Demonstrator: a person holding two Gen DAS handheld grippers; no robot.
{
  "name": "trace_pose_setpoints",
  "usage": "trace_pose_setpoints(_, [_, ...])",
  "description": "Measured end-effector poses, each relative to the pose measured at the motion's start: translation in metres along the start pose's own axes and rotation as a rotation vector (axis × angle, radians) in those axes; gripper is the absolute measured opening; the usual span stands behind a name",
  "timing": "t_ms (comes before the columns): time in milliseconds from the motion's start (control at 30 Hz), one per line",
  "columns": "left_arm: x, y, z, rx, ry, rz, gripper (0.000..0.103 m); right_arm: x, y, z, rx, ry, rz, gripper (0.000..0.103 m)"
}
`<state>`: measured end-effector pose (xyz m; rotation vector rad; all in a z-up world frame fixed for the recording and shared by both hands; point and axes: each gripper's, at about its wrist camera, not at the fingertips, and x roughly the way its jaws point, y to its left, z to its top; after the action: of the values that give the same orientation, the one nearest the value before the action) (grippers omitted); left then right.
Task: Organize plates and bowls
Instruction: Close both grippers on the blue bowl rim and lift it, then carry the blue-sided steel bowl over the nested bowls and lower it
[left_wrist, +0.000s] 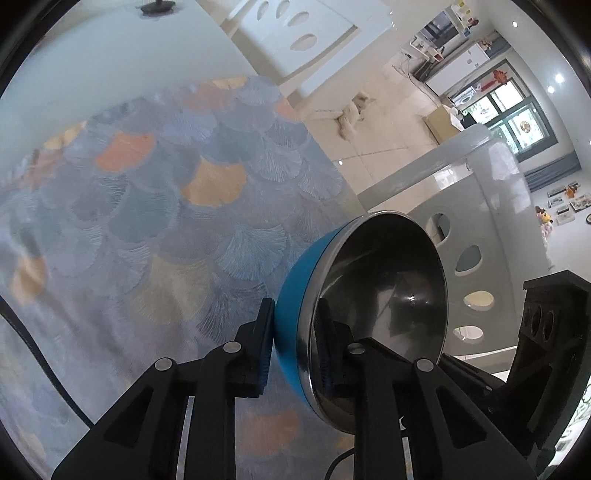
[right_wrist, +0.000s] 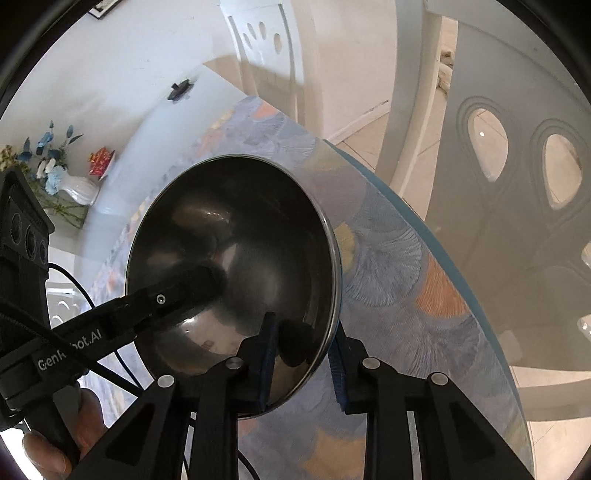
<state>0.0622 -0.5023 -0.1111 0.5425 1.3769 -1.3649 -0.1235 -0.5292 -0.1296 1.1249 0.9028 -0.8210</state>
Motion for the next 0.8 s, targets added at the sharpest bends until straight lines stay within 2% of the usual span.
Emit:
trace_pose_setpoints(167, [-0.028, -0.004, -0.007, -0.003, -0.048, 0.012, 0.018, -0.020, 0.013, -0.007, -0.028, -0.014, 0.022, 0.025])
trace_pose_setpoints(367, [-0.080, -0.003, -0.030, -0.071, -0.131, -0.052, 0.018, -0.057, 0.042, -0.021, -0.123, -0.062, 0.051, 0.025])
trace_pose_setpoints(600, [-0.153, -0.010, -0.082, -0.113, -0.255, -0.034, 0.018, -0.107, 0.078, -0.060, -0.233, -0.092, 0.108, 0.025])
trace_pose_setpoints(800, [-0.195, -0.012, -0.133, -0.158, -0.328, -0.011, 0.018, -0.138, 0.101, -0.103, -0.295, -0.078, 0.155, 0.025])
